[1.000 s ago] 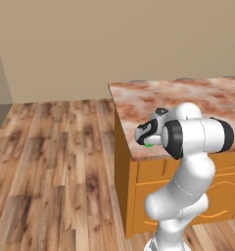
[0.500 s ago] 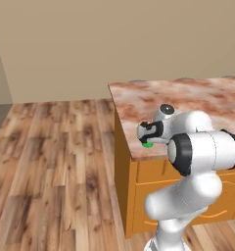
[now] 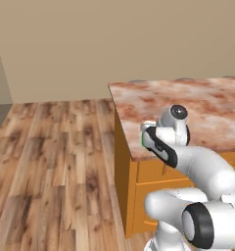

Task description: Clear the mugs and bowl far away from the sink.

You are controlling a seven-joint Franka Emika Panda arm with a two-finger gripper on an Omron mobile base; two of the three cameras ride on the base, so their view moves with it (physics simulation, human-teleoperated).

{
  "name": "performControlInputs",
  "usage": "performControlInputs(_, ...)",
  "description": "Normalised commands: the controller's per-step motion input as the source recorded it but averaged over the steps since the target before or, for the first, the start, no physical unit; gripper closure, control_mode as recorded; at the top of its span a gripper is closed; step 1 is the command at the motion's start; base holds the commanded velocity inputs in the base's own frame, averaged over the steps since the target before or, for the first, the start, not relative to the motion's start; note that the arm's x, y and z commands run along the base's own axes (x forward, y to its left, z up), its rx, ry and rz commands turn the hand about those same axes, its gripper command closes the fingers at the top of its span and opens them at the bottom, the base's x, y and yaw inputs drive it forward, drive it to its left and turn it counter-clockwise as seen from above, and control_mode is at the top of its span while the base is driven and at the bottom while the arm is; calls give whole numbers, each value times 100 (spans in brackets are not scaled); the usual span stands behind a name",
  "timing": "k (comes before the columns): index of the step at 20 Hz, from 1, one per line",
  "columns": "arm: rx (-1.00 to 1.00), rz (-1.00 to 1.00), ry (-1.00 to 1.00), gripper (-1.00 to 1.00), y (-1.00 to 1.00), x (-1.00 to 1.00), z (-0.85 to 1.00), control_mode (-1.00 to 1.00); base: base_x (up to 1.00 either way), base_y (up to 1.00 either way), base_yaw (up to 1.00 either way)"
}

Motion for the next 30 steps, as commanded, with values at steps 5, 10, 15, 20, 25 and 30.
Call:
performControlInputs(5,0,-5,0,-100,11,-46,92,-100,0,0,0)
performControlInputs(10,0,-4,0,-100,1,-40,67,-100,0,0,0)
performControlInputs(15,0,0,0,-100,0,-31,17,100,-26,0,1)
performControlInputs(20,0,0,0,-100,0,0,0,100,-60,0,49)
performControlInputs(25,0,0,0,-100,0,0,0,100,-59,0,82)
performControlInputs(30,0,0,0,-100,0,0,0,100,-59,0,84)
